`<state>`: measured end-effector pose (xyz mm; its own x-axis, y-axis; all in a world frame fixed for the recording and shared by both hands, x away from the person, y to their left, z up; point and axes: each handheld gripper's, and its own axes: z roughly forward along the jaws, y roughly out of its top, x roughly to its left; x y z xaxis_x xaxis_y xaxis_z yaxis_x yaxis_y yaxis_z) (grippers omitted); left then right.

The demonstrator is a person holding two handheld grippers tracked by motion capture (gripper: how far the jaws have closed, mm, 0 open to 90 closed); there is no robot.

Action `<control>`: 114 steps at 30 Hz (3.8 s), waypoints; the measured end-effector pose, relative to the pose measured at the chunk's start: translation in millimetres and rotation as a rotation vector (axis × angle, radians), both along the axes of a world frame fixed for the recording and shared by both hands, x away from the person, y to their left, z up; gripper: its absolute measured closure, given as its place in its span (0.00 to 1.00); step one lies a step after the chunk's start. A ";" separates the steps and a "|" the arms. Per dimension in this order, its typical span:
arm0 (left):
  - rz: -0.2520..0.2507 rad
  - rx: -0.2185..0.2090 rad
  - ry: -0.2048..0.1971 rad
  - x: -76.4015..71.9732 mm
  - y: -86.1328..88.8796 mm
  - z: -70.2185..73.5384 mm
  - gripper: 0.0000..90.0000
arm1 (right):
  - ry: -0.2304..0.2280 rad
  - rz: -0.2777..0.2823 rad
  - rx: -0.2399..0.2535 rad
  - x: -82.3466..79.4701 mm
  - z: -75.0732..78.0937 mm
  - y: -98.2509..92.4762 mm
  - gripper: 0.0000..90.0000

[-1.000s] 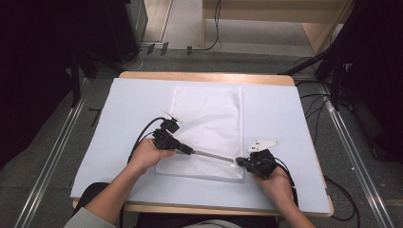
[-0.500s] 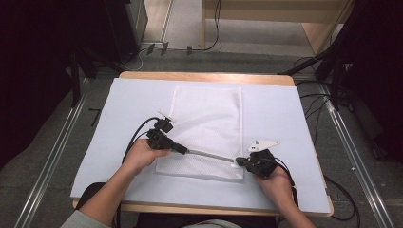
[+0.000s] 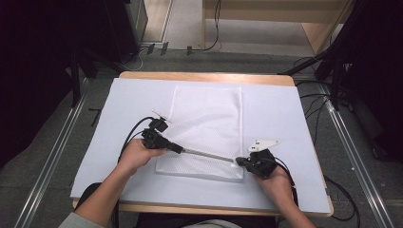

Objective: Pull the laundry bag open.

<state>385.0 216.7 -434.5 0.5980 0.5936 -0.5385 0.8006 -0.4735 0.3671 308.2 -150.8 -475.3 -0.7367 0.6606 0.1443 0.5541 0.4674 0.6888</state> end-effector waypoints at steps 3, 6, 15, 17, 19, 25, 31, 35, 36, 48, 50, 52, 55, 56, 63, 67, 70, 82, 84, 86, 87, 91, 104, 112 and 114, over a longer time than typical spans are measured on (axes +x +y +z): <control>0.005 -0.007 0.004 0.5 4.5 0.7 0.98 | 0.000 -0.001 0.001 0.1 0.0 0.1 1.00; 0.002 -0.010 0.004 0.5 4.8 0.8 0.98 | 0.002 -0.003 0.002 0.2 0.0 0.0 1.00; 0.001 -0.012 0.005 0.4 5.6 0.9 0.98 | 0.004 -0.004 0.003 0.3 0.0 -0.1 1.00; 0.011 0.016 -0.004 0.4 7.7 0.9 0.98 | 0.006 -0.003 0.004 0.6 0.0 -0.3 1.00; 0.022 -0.003 0.003 1.7 11.7 0.8 0.98 | 0.006 -0.002 0.003 0.7 0.1 -0.3 1.00; 0.024 -0.007 0.006 1.0 14.5 1.6 0.98 | 0.012 0.001 0.003 1.2 0.4 -0.3 1.00; 0.048 0.005 0.001 1.0 24.1 2.1 0.98 | 0.012 0.007 0.005 2.4 0.2 -0.5 1.00; 0.056 0.006 0.002 1.3 28.6 2.0 0.98 | 0.013 0.012 0.000 2.8 0.7 -0.3 1.00; 0.064 0.002 0.007 1.4 31.1 1.8 0.98 | 0.013 0.012 0.000 2.8 0.7 -0.2 1.00; 0.117 0.042 -0.004 2.3 52.3 0.3 0.98 | 0.021 0.015 -0.002 3.6 1.2 -0.2 1.00; 0.144 0.050 -0.005 1.7 60.7 0.2 0.98 | 0.021 0.016 -0.001 3.8 1.1 -0.3 1.00; 0.168 0.060 -0.007 1.5 71.1 0.8 0.98 | 0.022 0.015 -0.001 3.9 1.2 -0.4 1.00; 0.178 0.047 -0.001 0.3 74.6 -0.3 0.98 | 0.023 0.014 -0.005 4.1 1.5 -0.1 1.00; 0.172 0.061 -0.008 0.0 73.5 0.0 0.98 | 0.024 0.013 -0.005 4.1 1.6 0.0 1.00; 0.176 0.065 -0.006 -0.4 74.9 -1.2 0.98 | 0.021 0.018 -0.009 4.8 1.9 0.2 1.00; 0.181 0.054 0.003 -1.9 74.0 -1.7 0.98 | 0.033 0.020 -0.005 6.5 2.3 -0.7 1.00; 0.169 0.043 0.012 -3.6 73.0 -2.7 0.98 | 0.038 0.015 -0.009 7.7 3.3 -0.8 1.00; 0.166 0.013 -0.015 -22.2 72.5 -4.5 0.97 | 0.039 0.011 0.011 14.6 3.4 -8.0 1.00; 0.161 0.013 -0.016 -24.6 71.5 -4.6 0.97 | 0.040 0.010 0.014 15.7 3.2 -8.6 1.00; 0.154 0.011 -0.019 -26.9 71.3 -3.8 0.97 | 0.034 0.017 0.015 16.6 2.9 -8.7 1.00; 0.159 0.011 -0.019 -28.4 70.7 -3.8 0.97 | 0.032 0.020 0.015 17.0 2.8 -8.7 1.00; 0.149 0.013 -0.018 -29.7 72.1 -7.8 0.96 | 0.040 0.018 0.015 17.7 3.0 -8.9 1.00; 0.155 -0.059 -0.110 -30.3 76.8 -0.5 0.73 | 0.048 0.020 0.058 17.8 6.2 -8.3 1.00; 0.175 -0.066 -0.251 -32.4 78.1 9.8 0.60 | 0.025 0.002 0.128 20.7 15.8 -11.8 0.83; 0.190 -0.060 -0.279 -31.6 80.7 11.3 0.56 | 0.018 -0.009 0.134 21.5 18.0 -13.9 0.79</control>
<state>353.4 297.4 -423.3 0.6088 0.6811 -0.4068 0.7373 -0.2963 0.6071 329.7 -164.7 -457.3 -0.7271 0.6412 0.2453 0.5710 0.3665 0.7346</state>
